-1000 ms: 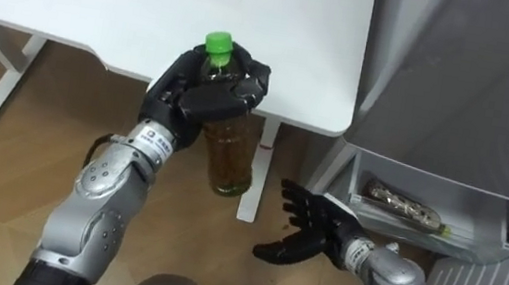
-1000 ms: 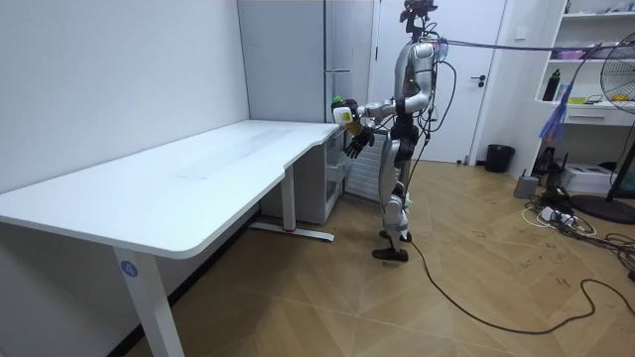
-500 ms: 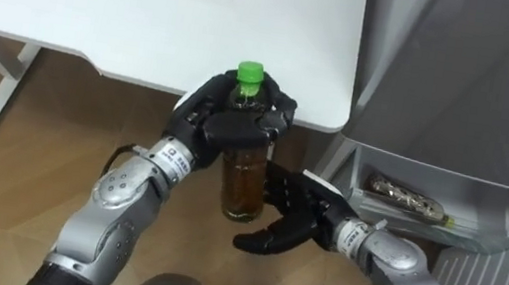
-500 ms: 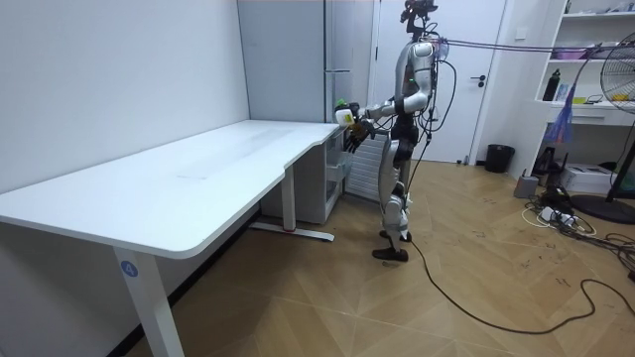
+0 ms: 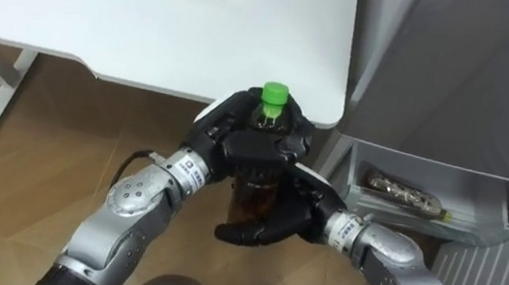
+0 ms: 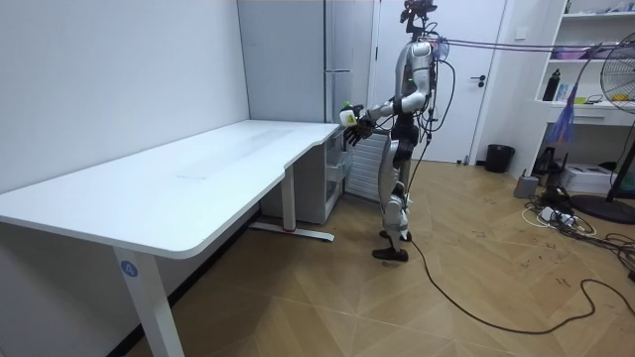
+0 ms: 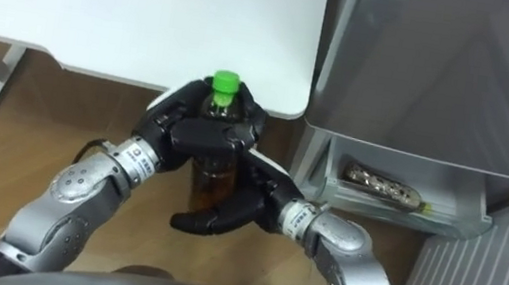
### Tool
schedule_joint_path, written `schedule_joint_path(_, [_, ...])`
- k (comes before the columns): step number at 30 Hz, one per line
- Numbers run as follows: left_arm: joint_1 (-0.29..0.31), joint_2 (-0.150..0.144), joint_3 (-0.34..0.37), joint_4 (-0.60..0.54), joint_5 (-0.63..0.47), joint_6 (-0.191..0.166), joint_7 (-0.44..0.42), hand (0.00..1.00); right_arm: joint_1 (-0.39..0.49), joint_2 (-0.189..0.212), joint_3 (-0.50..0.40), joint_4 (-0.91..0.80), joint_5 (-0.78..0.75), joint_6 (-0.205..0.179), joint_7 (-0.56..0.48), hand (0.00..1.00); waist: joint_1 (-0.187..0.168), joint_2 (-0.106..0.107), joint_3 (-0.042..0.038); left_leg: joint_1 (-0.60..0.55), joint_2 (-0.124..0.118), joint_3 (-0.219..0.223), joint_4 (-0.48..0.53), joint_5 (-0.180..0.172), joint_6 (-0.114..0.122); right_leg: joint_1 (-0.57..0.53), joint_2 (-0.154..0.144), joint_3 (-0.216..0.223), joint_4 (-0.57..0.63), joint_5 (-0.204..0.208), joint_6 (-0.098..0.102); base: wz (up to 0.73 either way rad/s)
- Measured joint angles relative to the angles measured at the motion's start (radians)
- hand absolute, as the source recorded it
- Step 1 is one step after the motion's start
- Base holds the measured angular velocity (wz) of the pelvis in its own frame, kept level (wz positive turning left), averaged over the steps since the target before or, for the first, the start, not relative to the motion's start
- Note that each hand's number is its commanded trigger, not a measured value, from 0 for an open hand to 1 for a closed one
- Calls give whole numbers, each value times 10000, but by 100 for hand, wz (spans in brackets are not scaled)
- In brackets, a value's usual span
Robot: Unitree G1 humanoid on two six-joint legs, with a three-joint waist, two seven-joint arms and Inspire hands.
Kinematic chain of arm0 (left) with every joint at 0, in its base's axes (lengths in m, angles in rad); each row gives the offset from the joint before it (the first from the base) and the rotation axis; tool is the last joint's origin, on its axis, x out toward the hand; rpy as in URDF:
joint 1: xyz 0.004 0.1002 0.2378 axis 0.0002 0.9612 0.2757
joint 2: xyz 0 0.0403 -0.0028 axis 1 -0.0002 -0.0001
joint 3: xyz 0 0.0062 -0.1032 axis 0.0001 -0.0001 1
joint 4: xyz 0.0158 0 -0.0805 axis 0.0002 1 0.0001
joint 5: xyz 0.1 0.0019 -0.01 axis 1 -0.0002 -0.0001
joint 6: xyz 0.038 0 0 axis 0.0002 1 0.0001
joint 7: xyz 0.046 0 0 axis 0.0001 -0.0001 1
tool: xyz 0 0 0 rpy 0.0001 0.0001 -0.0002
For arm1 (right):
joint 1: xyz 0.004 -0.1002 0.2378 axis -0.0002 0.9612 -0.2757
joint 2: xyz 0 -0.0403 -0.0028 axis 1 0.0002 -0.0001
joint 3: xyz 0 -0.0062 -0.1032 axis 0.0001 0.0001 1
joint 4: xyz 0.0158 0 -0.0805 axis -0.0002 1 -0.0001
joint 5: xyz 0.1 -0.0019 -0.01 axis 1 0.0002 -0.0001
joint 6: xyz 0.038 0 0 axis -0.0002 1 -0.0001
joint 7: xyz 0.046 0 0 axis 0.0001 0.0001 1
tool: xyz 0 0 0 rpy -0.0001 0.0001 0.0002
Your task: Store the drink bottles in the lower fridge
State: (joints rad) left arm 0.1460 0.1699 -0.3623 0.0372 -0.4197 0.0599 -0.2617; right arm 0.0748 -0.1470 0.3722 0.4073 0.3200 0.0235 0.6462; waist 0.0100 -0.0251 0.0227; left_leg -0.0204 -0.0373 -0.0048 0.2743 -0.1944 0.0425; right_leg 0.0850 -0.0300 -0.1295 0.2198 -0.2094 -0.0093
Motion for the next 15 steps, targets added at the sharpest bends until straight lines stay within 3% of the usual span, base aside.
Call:
schedule_joint_path(4, [-1,51,10,-1,-1,-4,-135,100,0,-25,2,1,42,5,105,0,-16,1,0,88,11,54,-24,1,1,7,-3,25,2,-3,5,-5])
schedule_joint_path(5, [-1,49,9,-1,-1,-8,-139,100,0,-31,1,1,77,5,111,29,-16,0,-1,108,24,84,-56,0,0,7,2,25,4,-3,5,-6])
schedule_joint_path(6, [-1,48,8,-2,-3,-20,-139,100,1,-30,8,3,146,8,113,80,-14,0,-1,117,38,117,-69,-1,-1,4,9,24,4,-2,4,-6])
schedule_joint_path(7, [-1,47,8,-2,-3,-27,-140,100,1,-31,12,5,199,15,113,100,-16,0,-1,122,45,132,-73,-1,-2,2,12,23,4,-2,4,-6])
schedule_joint_path(15, [-2,51,-20,0,-1,-93,-198,100,9,-73,178,52,843,140,115,100,-16,-3,0,150,67,217,-179,-5,-4,-32,24,73,14,-1,2,-3])
